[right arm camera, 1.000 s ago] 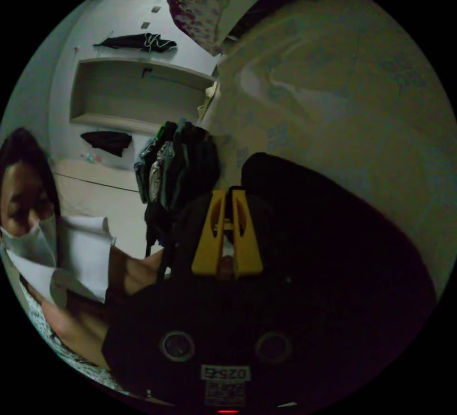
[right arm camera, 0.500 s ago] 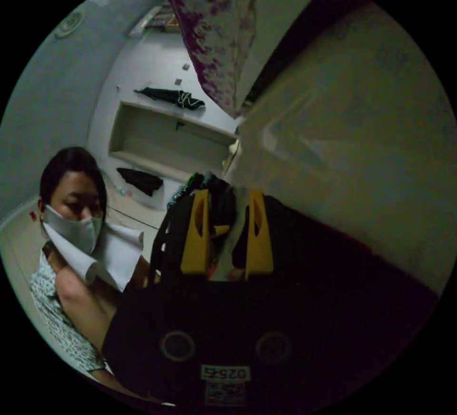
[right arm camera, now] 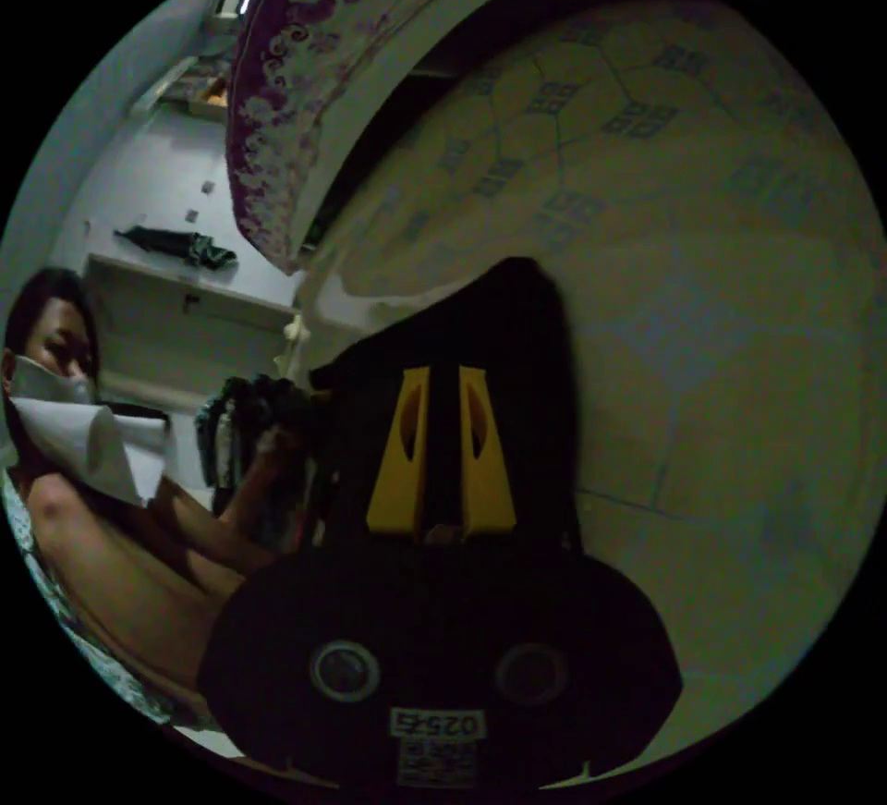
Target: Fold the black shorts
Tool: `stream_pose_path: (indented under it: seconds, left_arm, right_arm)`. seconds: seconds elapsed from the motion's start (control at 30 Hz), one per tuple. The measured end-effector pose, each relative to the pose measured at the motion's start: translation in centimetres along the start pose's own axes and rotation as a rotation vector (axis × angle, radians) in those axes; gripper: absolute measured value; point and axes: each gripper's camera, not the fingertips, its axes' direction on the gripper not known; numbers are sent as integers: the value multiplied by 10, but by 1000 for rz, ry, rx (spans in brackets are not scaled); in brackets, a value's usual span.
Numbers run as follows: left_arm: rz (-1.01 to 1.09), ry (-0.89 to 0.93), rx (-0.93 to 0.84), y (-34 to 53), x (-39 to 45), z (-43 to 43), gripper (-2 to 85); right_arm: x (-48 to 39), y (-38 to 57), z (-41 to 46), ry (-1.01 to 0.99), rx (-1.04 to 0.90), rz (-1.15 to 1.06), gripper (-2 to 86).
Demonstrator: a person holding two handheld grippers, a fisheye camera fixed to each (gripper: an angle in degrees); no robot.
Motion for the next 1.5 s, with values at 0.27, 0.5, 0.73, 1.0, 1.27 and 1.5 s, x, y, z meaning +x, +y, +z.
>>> stream_pose_path:
  seconds: [0.27, 0.5, 0.73, 1.0, 1.27, 1.5]
  left_arm:
    - [-154, 380, 104, -12, 4, 22, -9]
    - [-46, 58, -187, -32, 50, 86, -10]
    - [-43, -64, -290, -43, 68, 174, -8]
    - [-31, -41, -324, -70, 88, 231, 32]
    - [8, -97, -348, -82, 88, 323, -6]
    - [99, -58, -381, -98, 84, 353, -9]
  right_arm:
    - [-89, -26, 49, 183, -205, -600, 111]
    - [-121, -31, 132, 454, -655, -871, 58]
    - [-141, -14, 138, 520, -651, -928, -4]
    - [-153, -10, 142, 392, -689, -952, 75]
    - [-146, 4, 166, 504, -792, -1017, -4]
    - [-152, -6, 133, 553, -684, -984, -9]
